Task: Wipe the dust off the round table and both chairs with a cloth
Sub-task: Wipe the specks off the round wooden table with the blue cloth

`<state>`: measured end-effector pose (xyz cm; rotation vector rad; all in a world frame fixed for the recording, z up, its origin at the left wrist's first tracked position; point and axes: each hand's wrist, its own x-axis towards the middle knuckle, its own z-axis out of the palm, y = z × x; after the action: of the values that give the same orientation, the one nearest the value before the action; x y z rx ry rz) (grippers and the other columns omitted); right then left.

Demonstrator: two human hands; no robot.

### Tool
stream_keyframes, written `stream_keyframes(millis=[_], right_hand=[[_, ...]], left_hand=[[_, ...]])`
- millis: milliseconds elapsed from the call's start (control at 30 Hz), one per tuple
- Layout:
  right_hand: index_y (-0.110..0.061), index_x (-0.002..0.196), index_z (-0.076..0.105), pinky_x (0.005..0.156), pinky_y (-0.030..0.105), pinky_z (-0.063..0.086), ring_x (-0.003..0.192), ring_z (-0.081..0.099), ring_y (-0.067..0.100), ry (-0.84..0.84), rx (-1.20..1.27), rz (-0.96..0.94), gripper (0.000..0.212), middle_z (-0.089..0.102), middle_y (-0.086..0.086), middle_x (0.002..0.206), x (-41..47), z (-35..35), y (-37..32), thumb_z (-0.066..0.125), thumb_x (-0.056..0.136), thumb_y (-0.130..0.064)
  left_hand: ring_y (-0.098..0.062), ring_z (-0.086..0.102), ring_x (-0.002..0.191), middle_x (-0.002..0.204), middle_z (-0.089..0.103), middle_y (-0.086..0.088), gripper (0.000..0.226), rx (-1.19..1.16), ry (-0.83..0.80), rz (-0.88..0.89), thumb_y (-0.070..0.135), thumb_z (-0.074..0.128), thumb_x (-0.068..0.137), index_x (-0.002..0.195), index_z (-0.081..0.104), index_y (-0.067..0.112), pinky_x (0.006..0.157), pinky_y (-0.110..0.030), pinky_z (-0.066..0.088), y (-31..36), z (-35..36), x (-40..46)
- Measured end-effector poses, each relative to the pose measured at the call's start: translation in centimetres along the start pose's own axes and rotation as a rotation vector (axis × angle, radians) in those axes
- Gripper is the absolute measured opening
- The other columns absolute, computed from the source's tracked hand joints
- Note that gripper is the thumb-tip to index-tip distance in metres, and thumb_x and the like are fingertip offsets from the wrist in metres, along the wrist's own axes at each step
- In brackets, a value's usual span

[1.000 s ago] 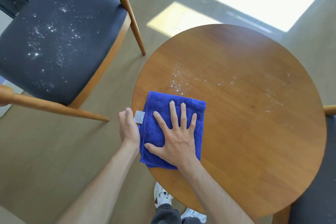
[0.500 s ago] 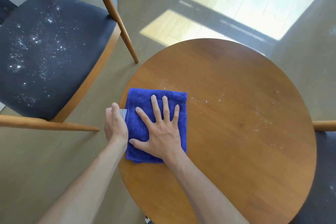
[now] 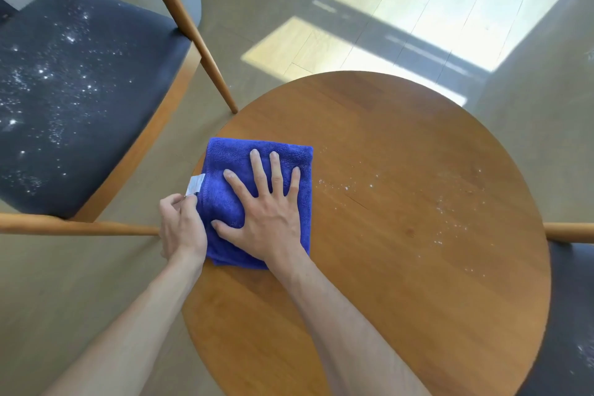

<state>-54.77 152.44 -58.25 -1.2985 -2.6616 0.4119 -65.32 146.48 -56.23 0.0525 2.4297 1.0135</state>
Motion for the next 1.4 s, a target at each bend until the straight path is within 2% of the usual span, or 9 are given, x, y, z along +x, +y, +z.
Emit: stream_keyframes(millis=[100, 233, 567, 700, 800, 933, 1033, 1167, 1400], right_hand=[[-0.036, 0.144, 0.041, 0.115, 0.063, 0.002, 0.149, 0.003, 0.034, 0.010, 0.010, 0.018, 0.078, 0.014, 0.007, 0.162, 0.1, -0.2, 0.7, 0.050, 0.075, -0.071], [-0.036, 0.144, 0.041, 0.115, 0.062, 0.002, 0.149, 0.004, 0.033, 0.018, 0.001, 0.040, 0.076, 0.014, 0.007, 0.162, 0.3, -1.1, 3.1, 0.049, 0.076, -0.070], [-0.038, 0.144, 0.040, 0.115, 0.063, 0.002, 0.149, 0.006, 0.033, 0.050, -0.060, 0.134, 0.076, 0.016, 0.006, 0.161, -0.8, -3.4, 11.1, 0.046, 0.077, -0.072], [-0.038, 0.144, 0.039, 0.115, 0.062, 0.003, 0.149, 0.007, 0.032, 0.074, -0.092, 0.191, 0.076, 0.016, 0.005, 0.161, -2.1, -4.2, 13.9, 0.044, 0.077, -0.073], [-0.039, 0.144, 0.039, 0.115, 0.061, 0.003, 0.149, 0.008, 0.032, 0.090, -0.108, 0.220, 0.076, 0.017, 0.005, 0.161, -3.2, -4.7, 15.9, 0.044, 0.077, -0.073], [-0.039, 0.144, 0.040, 0.115, 0.062, 0.005, 0.149, 0.008, 0.031, 0.104, -0.119, 0.277, 0.074, 0.018, 0.004, 0.161, -4.7, -5.6, 18.2, 0.044, 0.078, -0.072], [-0.038, 0.144, 0.041, 0.115, 0.061, 0.005, 0.149, 0.010, 0.031, 0.112, -0.132, 0.320, 0.074, 0.019, 0.004, 0.161, -6.1, -6.4, 19.9, 0.045, 0.078, -0.071], [-0.038, 0.144, 0.040, 0.116, 0.061, 0.006, 0.149, 0.010, 0.031, 0.098, -0.153, 0.387, 0.074, 0.018, 0.004, 0.161, -8.1, -7.4, 22.2, 0.043, 0.079, -0.071], [-0.033, 0.143, 0.045, 0.114, 0.064, 0.013, 0.147, 0.017, 0.032, 0.119, -0.185, 0.490, 0.073, 0.023, 0.005, 0.159, -12.8, -9.3, 26.1, 0.042, 0.080, -0.070]], left_hand=[[-0.027, 0.049, 0.119, 0.127, 0.055, 0.002, 0.054, 0.040, -0.015, 0.048, 0.048, 0.038, 0.078, 0.126, 0.045, 0.024, 0.105, -0.052, 0.033, 0.1, 0.4, -0.2], [-0.028, 0.038, 0.132, 0.143, 0.043, -0.005, 0.061, 0.138, 0.000, 0.121, 0.049, 0.039, 0.082, 0.138, 0.037, 0.025, 0.109, -0.054, 0.028, 0.0, 1.0, -0.6], [-0.032, 0.021, 0.141, 0.153, 0.025, -0.013, 0.070, 0.381, 0.097, 0.219, 0.054, 0.034, 0.086, 0.146, 0.026, 0.020, 0.113, -0.055, 0.013, -0.2, 2.6, -2.2], [-0.035, 0.015, 0.142, 0.154, 0.019, -0.018, 0.068, 0.531, 0.109, 0.412, 0.050, 0.035, 0.086, 0.144, 0.029, 0.014, 0.113, -0.057, 0.009, 0.3, 3.5, -3.7], [-0.037, 0.015, 0.142, 0.154, 0.020, -0.021, 0.066, 0.624, 0.073, 0.594, 0.047, 0.037, 0.086, 0.141, 0.032, 0.011, 0.112, -0.059, 0.010, 1.0, 4.4, -4.7], [-0.037, 0.016, 0.142, 0.153, 0.022, -0.020, 0.066, 0.691, -0.009, 0.736, 0.046, 0.037, 0.084, 0.140, 0.034, 0.010, 0.114, -0.057, 0.010, 1.8, 5.5, -6.1], [-0.038, 0.023, 0.139, 0.150, 0.028, -0.019, 0.066, 0.729, -0.074, 0.821, 0.047, 0.035, 0.083, 0.138, 0.037, 0.010, 0.110, -0.056, 0.019, 2.2, 6.3, -7.6], [-0.036, 0.029, 0.136, 0.148, 0.035, -0.016, 0.068, 0.818, -0.178, 0.904, 0.049, 0.033, 0.082, 0.135, 0.043, 0.009, 0.107, -0.054, 0.027, 1.8, 7.1, -9.3], [-0.036, 0.024, 0.141, 0.151, 0.030, -0.018, 0.072, 0.972, -0.262, 0.977, 0.053, 0.030, 0.082, 0.137, 0.047, 0.010, 0.111, -0.054, 0.022, 0.1, 7.4, -11.1]])
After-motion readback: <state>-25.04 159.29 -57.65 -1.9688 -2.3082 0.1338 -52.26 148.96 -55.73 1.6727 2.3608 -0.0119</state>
